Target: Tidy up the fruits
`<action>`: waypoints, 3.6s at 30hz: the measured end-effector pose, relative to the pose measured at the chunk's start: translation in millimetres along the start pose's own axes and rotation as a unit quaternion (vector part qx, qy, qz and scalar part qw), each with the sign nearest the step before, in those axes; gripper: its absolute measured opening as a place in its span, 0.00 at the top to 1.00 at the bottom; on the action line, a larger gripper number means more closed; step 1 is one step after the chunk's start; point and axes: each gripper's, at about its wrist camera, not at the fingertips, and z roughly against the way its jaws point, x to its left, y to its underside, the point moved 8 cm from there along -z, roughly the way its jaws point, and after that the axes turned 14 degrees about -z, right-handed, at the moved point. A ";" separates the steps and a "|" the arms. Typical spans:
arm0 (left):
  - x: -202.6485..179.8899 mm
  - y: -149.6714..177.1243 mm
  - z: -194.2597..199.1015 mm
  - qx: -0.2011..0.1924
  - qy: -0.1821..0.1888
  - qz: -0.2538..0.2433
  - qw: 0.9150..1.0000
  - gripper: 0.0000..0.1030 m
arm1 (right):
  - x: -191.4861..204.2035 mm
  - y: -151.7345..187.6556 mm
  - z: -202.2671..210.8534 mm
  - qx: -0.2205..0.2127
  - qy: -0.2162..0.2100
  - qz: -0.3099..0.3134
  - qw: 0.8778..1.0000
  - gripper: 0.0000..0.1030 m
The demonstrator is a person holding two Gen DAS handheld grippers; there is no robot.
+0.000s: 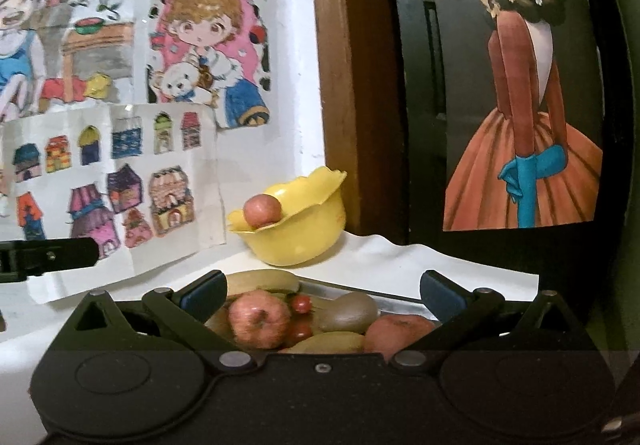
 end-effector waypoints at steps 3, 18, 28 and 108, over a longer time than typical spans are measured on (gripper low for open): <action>0.6 -0.7 12.4 -0.004 -0.002 -0.001 1.000 0.00 | 10.5 -0.3 16.7 -0.006 -0.006 0.000 1.000 0.01; 1.2 5.9 68.8 -0.025 -0.007 0.001 1.000 0.00 | 43.5 6.6 98.2 -0.045 -0.020 -0.005 0.999 0.01; -2.7 11.2 94.7 -0.035 -0.010 -0.009 0.999 0.00 | 50.9 20.2 123.8 -0.054 -0.011 -0.005 0.998 0.01; 6.5 127.0 127.2 -0.004 -0.076 -0.015 0.997 0.00 | 56.7 146.7 141.4 -0.007 0.029 -0.100 0.995 0.01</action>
